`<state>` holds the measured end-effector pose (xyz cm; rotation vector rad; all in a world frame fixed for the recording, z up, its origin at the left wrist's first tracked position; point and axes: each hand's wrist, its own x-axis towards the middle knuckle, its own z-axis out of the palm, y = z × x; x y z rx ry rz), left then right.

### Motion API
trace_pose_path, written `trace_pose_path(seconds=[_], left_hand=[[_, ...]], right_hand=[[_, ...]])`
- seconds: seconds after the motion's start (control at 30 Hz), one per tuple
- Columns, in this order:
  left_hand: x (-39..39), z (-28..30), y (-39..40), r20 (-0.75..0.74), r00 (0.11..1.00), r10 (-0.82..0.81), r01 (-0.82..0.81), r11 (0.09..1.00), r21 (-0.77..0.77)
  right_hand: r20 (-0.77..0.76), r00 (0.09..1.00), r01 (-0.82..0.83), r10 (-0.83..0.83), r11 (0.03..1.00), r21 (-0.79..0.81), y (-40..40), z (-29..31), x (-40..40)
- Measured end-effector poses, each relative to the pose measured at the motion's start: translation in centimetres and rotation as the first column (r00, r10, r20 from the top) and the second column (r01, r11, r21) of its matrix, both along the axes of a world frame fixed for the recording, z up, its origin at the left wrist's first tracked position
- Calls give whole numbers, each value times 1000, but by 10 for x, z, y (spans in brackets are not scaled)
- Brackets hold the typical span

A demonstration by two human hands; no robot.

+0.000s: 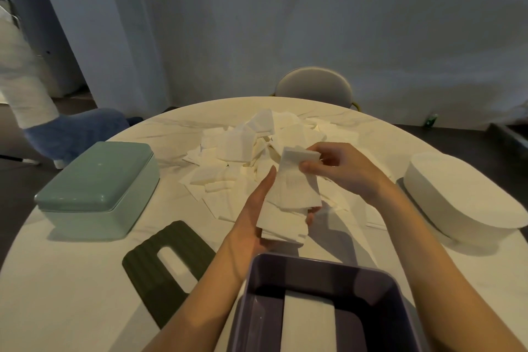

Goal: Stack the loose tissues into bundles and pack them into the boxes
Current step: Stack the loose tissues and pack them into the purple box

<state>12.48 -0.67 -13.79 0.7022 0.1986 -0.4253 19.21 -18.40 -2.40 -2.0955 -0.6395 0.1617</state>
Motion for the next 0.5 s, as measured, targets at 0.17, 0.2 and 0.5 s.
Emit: trace_pose_path(seconds=[0.17,0.2,0.5], left_hand=[[-5,24,-7,148,989,-16,15,1000,9],[0,18,-6,160,986,36,-32,999,-24],[0,21,-8,137,972,192,-191,981,-22]], right_hand=[[-22,996,86,-83,954,287,-7,10,3],[-61,995,90,-73,938,335,-8,13,2],[-134,968,-199,212,975,100,3,0,-5]])
